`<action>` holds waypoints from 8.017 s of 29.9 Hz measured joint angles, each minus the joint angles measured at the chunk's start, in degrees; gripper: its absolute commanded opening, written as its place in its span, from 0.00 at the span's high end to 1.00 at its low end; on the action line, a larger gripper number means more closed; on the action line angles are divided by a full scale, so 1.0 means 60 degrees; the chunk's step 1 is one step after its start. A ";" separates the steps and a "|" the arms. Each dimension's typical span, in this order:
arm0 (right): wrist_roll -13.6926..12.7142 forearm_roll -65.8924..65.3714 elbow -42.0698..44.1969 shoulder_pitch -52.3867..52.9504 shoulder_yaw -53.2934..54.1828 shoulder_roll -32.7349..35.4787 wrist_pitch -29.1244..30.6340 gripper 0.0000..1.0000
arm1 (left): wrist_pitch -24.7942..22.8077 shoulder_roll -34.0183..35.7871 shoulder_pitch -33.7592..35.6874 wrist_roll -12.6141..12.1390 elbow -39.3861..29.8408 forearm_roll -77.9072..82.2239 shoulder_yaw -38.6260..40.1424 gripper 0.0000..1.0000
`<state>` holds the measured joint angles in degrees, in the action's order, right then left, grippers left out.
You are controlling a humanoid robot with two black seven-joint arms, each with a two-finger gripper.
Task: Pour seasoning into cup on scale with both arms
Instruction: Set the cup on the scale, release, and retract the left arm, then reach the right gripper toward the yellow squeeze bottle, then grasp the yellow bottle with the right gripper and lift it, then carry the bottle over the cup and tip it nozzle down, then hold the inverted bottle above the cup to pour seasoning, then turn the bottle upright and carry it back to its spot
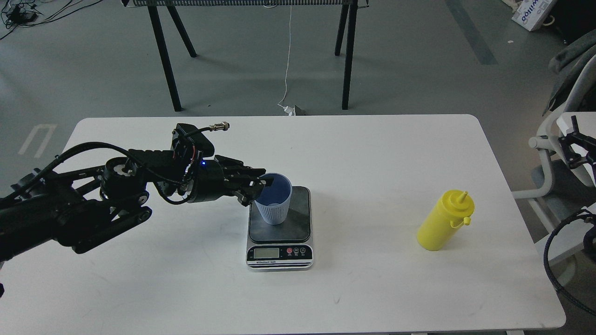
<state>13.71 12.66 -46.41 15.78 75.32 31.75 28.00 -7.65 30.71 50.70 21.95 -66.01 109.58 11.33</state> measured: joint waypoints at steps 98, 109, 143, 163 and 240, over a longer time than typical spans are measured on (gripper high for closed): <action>0.0059 0.1934 -0.3049 -0.2884 -0.2347 -0.3064 0.0000 0.04 | -0.3345 0.1019 -0.0889 0.0588 0.3267 -2.1042 0.4106 0.00; 0.0046 0.1932 -0.2854 -0.2761 -0.2377 -0.3084 0.0000 0.11 | -0.3353 0.1018 -0.0886 0.0563 0.3266 -2.1032 0.4220 0.00; 0.0015 -0.2210 -0.3303 0.2805 -0.4097 -0.2335 -0.1733 0.56 | -0.3335 0.1221 -0.0871 0.0591 0.3194 -2.1033 0.4257 0.00; -0.0345 -0.9095 -0.1651 0.8261 -1.1641 -0.3651 -0.4809 0.61 | -0.3332 0.1332 -0.0903 0.0606 0.3076 -2.1035 0.4600 0.00; -0.0527 -0.3862 -0.5235 0.2452 -0.5660 0.0107 -0.4817 0.59 | -0.3042 0.1400 -0.1087 0.0274 0.3151 -2.0913 0.4615 0.00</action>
<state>10.55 -10.52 -77.82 30.50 41.36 32.40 -0.90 -25.90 39.11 44.17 23.60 -47.10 -15.90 39.03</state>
